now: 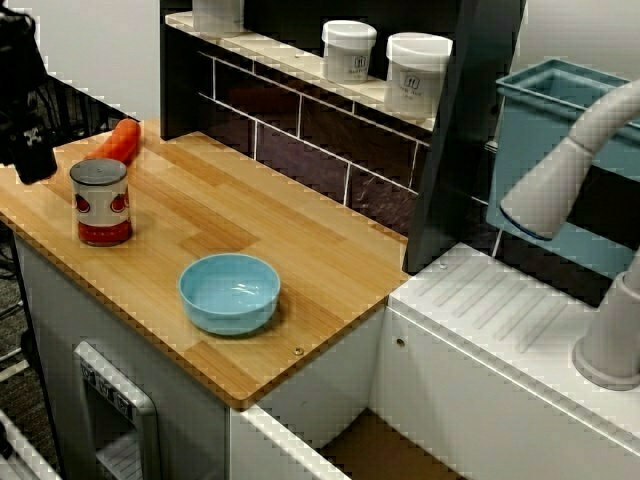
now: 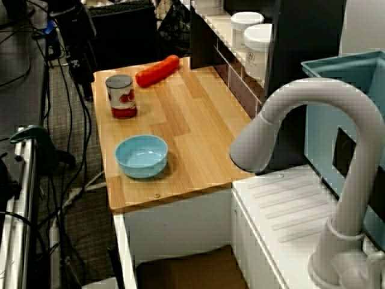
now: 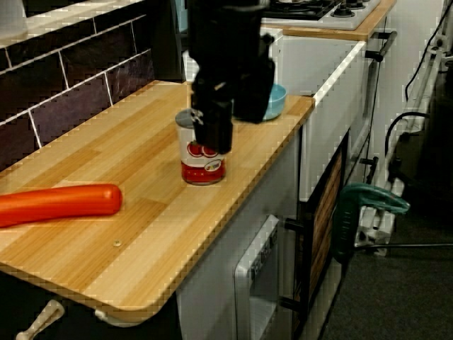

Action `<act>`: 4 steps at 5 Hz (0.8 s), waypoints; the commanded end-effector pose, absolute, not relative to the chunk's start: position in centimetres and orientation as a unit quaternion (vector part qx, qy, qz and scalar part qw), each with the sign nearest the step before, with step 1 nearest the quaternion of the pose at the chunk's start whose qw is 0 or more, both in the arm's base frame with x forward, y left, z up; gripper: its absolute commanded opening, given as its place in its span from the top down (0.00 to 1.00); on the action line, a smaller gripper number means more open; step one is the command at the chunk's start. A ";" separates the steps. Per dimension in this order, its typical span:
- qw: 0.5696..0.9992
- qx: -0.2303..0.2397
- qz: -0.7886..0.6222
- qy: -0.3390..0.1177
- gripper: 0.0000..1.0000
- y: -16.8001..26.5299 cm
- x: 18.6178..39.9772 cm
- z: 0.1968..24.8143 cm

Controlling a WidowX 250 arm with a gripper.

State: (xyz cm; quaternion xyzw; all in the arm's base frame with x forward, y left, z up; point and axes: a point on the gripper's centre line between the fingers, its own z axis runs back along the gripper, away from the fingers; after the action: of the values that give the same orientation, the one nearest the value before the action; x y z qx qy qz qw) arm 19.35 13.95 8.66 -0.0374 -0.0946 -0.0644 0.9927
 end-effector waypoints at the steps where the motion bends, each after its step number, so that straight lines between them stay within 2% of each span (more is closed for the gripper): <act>1: 0.992 -0.016 -0.082 -0.092 0.00 13.8 18.4 6.8; 2: 0.992 -0.025 -0.091 -0.089 0.00 13.4 18.5 6.2; 4: 0.991 -0.028 -0.099 -0.084 0.00 12.8 20.8 4.7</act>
State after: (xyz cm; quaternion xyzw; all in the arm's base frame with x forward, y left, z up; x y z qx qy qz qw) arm 21.07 11.70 4.16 -0.0409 -0.0701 -0.0970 0.9920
